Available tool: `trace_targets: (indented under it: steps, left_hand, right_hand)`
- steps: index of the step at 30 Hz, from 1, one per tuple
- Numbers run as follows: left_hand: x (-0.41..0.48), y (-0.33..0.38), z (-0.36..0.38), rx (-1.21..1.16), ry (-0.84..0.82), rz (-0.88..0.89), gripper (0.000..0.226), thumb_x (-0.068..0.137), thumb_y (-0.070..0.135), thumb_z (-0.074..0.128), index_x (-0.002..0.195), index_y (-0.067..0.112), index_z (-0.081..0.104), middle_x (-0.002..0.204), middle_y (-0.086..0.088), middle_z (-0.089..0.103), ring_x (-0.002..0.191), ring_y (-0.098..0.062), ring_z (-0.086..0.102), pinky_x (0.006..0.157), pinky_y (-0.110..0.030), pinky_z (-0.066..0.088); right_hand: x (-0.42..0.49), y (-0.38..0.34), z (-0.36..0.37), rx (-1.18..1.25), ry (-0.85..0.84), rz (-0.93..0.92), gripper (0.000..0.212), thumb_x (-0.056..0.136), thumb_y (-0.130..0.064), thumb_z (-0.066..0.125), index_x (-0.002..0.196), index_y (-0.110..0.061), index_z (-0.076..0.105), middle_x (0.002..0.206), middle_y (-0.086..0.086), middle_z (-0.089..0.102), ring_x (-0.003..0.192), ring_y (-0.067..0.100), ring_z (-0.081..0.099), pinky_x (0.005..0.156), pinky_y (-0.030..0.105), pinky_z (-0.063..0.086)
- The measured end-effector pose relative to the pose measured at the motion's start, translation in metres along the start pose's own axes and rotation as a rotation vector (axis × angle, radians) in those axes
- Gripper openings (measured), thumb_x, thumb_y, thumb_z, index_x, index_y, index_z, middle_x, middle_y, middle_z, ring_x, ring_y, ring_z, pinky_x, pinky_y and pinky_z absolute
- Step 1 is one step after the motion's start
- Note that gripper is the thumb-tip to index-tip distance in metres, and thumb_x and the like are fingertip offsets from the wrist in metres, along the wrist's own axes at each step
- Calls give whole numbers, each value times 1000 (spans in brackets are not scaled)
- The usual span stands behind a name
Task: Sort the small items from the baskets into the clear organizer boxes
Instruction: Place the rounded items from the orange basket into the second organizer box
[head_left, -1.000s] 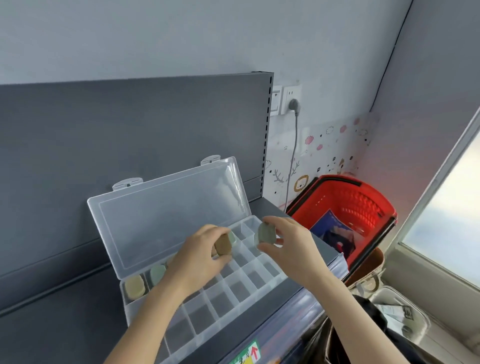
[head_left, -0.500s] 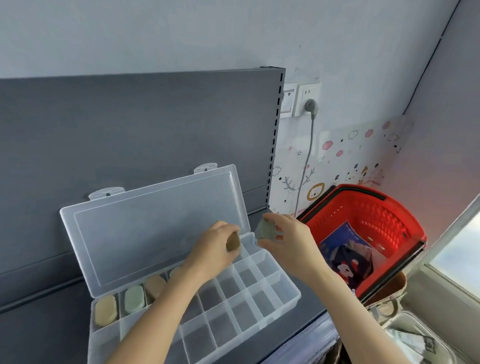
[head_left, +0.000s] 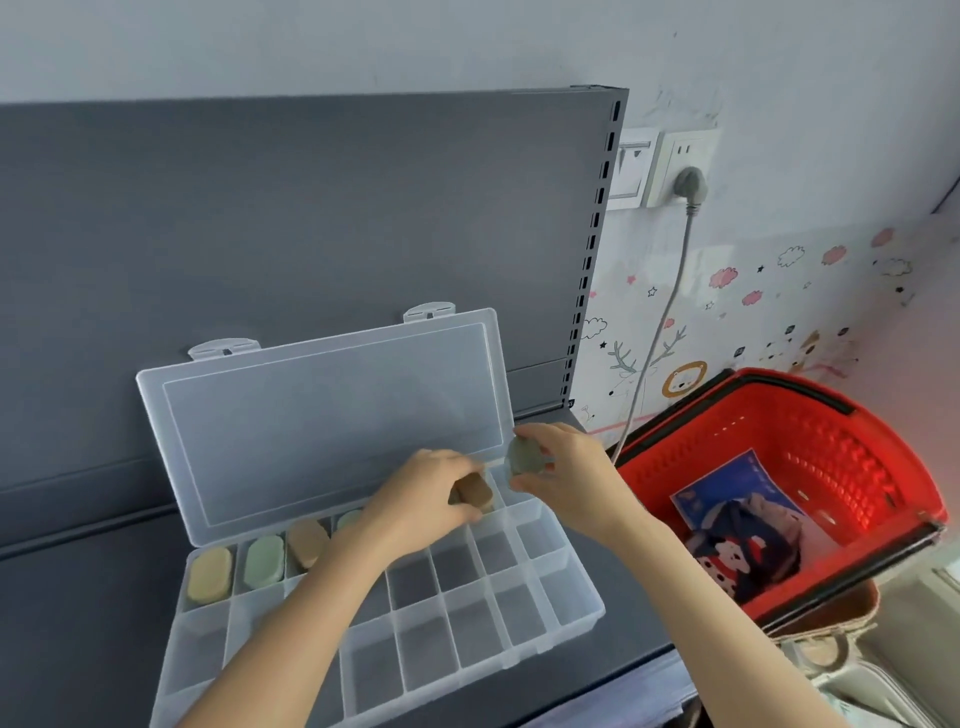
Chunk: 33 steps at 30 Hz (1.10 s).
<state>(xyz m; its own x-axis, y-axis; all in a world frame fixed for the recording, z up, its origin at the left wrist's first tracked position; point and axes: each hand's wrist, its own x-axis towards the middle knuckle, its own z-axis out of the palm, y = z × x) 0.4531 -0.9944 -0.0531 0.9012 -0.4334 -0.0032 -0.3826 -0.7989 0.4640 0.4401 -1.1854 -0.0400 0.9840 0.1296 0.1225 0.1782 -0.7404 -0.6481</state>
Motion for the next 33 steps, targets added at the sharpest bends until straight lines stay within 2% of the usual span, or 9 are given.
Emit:
trace_targets:
  steps: [4,8,12,16,20,23,28,31,33]
  left_hand:
    - [-9,-6,-3,-14,55,-25,50,78,34,71,126,29,56,122,14,56,112,-11,51,95,-29,43]
    - [-18,-5,-6,-4,96,-93,53,85,35,65,134,25,50,132,11,50,120,-10,46,99,-27,39]
    - [-26,-6,-6,37,98,-134,48,86,36,63,131,23,53,127,7,52,116,-12,47,96,-29,41]
    - [-29,-5,-6,29,103,-162,46,87,37,63,130,23,54,126,7,52,115,-12,49,95,-29,42]
    - [-30,-4,-8,17,104,-170,47,87,37,62,131,23,53,129,9,50,115,-11,49,95,-26,41]
    - [-32,-4,-10,34,92,-176,48,88,40,62,132,24,51,130,10,48,113,-10,49,95,-27,41]
    - [-35,-4,-12,44,93,-178,50,88,41,60,134,25,49,132,10,47,116,-8,47,97,-26,40]
    - [-38,-3,-14,56,105,-183,53,89,45,58,137,26,45,136,11,44,119,-8,46,97,-24,39]
    - [-43,-2,-17,79,120,-187,56,89,47,57,139,27,42,139,13,41,123,-8,43,98,-23,37]
  right_hand:
    - [6,5,-2,-76,-107,-36,54,78,-20,73,129,-18,54,116,0,58,99,15,53,78,17,39]
    - [11,7,1,-135,-199,-55,51,78,-24,74,126,-18,57,115,2,57,100,18,55,80,20,42]
    - [15,9,5,-156,-245,-54,53,76,-27,76,125,-17,57,115,4,55,99,21,54,79,21,41]
    - [18,13,6,-152,-282,-48,58,77,-30,76,129,-18,54,119,1,50,97,13,47,80,17,32]
    - [22,15,4,-146,-322,-41,58,76,-29,77,129,-19,55,119,1,50,100,14,49,82,17,34]
    - [24,16,4,-140,-333,-40,61,76,-28,77,131,-19,54,120,0,50,106,16,52,84,17,36]
    - [21,17,2,-146,-326,-57,63,76,-28,77,133,-21,52,122,-1,50,105,15,53,85,17,39]
    - [17,11,-4,-146,-285,-103,64,79,-29,75,137,-19,48,132,-1,47,116,16,49,89,15,35]
    - [12,2,-5,-179,-250,-173,62,83,-29,71,139,-18,46,142,0,42,127,17,44,97,19,35]
